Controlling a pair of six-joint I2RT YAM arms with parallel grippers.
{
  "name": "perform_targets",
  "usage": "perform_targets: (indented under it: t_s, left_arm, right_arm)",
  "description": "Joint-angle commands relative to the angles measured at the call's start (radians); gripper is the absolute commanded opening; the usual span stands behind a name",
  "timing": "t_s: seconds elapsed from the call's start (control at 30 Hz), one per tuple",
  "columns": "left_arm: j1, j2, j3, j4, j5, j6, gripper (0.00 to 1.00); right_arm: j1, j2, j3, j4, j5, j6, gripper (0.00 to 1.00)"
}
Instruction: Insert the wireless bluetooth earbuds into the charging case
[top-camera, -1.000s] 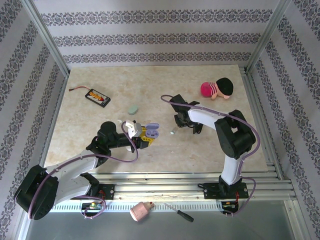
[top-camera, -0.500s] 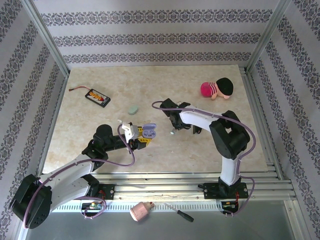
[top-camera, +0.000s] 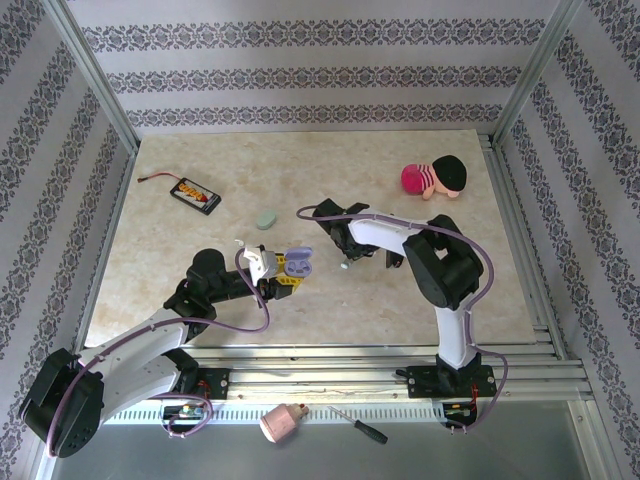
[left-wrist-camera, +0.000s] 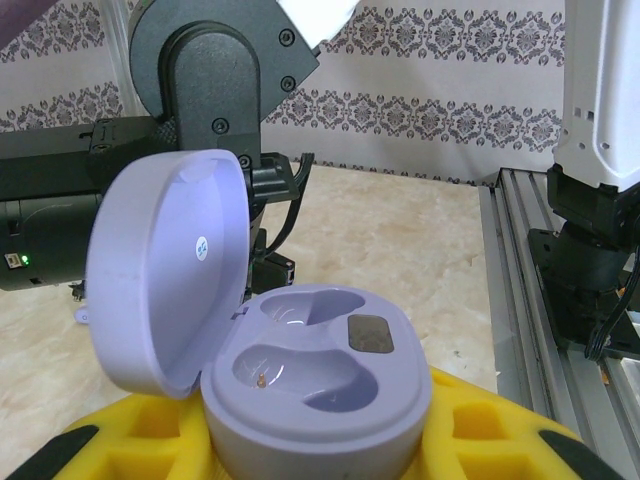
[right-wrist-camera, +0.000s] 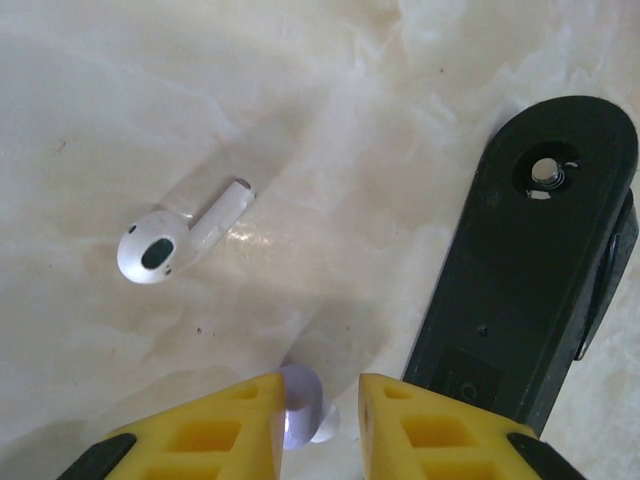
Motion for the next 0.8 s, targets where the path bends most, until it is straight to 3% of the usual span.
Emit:
perform_targets:
  t_s: [0.0,0.77]
  left_arm:
    - [-0.007,-0.006,-0.010,-0.009,0.007,0.023,0.14]
    - [-0.007,0.003,-0.004,-0.006,0.014,0.028,0.14]
  right_arm:
    - [0.015,0.023,0.027,-0.038,0.037,-0.011,0.25]
    - [0.021,0.048,0.013,-0.068,0.029,0.012,0.26]
